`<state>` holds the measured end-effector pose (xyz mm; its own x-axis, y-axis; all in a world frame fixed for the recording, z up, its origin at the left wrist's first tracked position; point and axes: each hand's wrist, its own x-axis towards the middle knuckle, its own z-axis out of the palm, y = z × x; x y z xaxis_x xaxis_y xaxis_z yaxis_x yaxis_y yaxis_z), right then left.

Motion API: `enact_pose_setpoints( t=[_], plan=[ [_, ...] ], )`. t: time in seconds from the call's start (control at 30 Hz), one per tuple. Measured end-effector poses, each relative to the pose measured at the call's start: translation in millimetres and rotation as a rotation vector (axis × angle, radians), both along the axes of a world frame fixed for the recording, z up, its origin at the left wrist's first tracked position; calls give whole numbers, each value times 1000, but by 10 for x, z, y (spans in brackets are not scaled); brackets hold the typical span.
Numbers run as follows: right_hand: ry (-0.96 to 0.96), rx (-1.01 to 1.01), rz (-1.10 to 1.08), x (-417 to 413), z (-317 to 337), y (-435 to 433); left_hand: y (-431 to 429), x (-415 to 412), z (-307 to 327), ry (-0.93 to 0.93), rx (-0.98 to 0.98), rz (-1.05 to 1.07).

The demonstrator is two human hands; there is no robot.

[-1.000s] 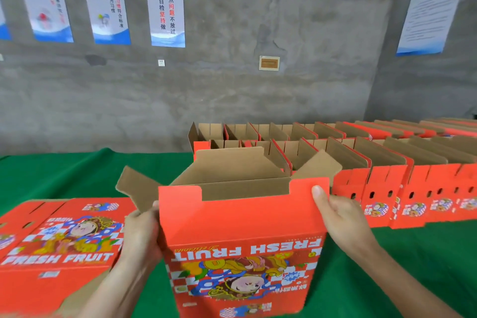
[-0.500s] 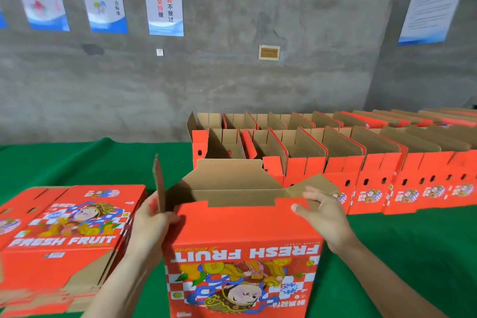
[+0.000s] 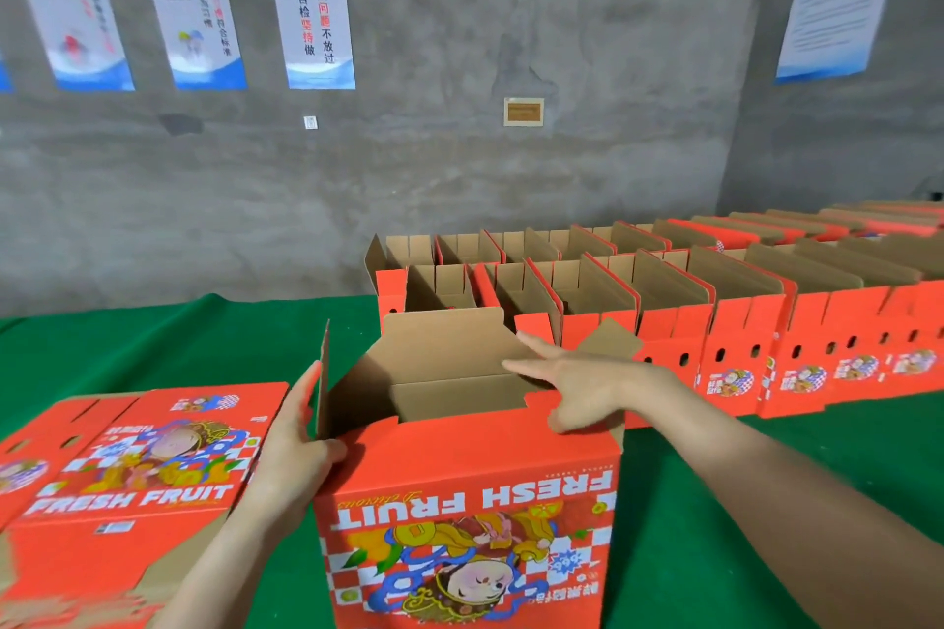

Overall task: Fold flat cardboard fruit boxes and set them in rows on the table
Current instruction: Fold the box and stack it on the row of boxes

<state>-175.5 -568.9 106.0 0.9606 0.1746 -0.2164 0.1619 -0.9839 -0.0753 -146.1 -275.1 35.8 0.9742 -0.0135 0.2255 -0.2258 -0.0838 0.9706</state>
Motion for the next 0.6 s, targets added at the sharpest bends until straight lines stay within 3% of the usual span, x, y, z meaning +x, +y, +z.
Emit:
enact_pose_setpoints(
  t=[0.27,0.37,0.5,0.6],
  plan=[
    [-33,-27,-176,211,-308,53,13,-14,66,-154,291,-96],
    [-51,-79,-177,256,-301,36,22,9,62,-90,487,-144],
    [-52,-64,-199,284,-363,3,24,77,31,43,561,-244],
    [-55,-13,-215,273,-445,-19,47,257,61,26,649,-140]
  ],
)
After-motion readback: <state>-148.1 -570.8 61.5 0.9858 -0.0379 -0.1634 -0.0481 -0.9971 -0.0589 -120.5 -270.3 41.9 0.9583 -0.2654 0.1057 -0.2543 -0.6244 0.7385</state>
